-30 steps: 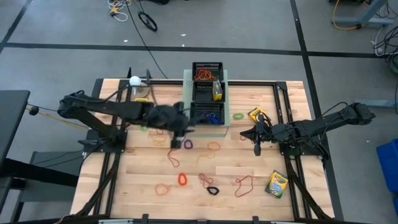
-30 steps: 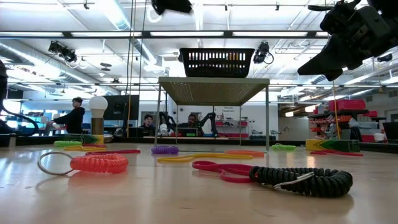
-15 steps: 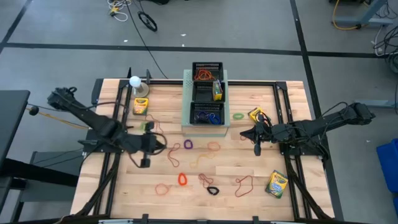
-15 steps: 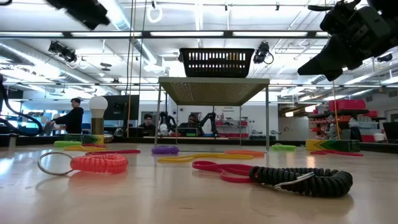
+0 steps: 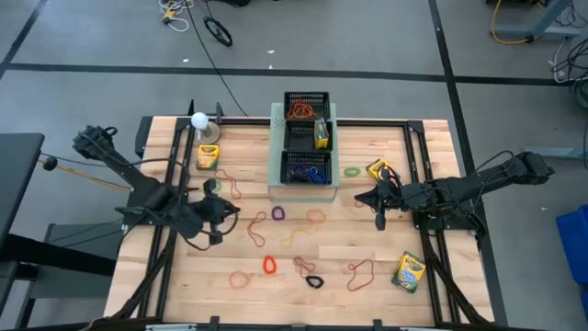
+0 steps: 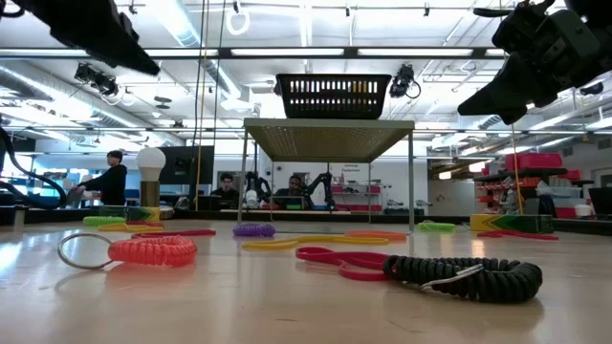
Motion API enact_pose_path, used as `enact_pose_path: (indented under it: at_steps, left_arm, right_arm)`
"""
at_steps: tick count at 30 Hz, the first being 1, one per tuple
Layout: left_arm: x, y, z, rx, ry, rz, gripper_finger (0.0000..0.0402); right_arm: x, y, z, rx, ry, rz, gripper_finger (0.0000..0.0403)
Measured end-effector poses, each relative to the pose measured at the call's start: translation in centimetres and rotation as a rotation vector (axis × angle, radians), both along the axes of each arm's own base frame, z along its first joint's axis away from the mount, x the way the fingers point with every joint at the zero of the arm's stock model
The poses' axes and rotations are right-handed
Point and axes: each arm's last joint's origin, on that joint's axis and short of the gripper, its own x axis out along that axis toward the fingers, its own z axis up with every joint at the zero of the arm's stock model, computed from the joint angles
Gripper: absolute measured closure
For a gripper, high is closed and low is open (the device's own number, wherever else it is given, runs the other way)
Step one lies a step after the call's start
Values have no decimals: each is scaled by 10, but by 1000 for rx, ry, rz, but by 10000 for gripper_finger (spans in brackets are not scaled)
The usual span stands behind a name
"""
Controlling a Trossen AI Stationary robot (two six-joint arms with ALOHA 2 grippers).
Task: Pick & Place Office Desk Supplies
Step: Put the yellow rubber band into the top black bin on the shelf
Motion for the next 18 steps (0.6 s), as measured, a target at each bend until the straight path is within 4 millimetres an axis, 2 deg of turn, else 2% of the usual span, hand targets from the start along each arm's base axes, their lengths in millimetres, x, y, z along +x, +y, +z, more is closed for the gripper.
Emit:
enact_pose_path:
  at_steps: [5, 12, 18]
  left_arm:
    - [4, 4, -17, -15, 96, 108, 358]
    - [4, 11, -43, -46, 293, 256, 292]
    - [7, 11, -50, -28, 346, 272, 241]
  right_arm:
    - [0, 0, 0, 0, 0, 0, 396]
    - [0, 0, 0, 0, 0, 0, 396]
    - [0, 0, 0, 0, 0, 0, 396]
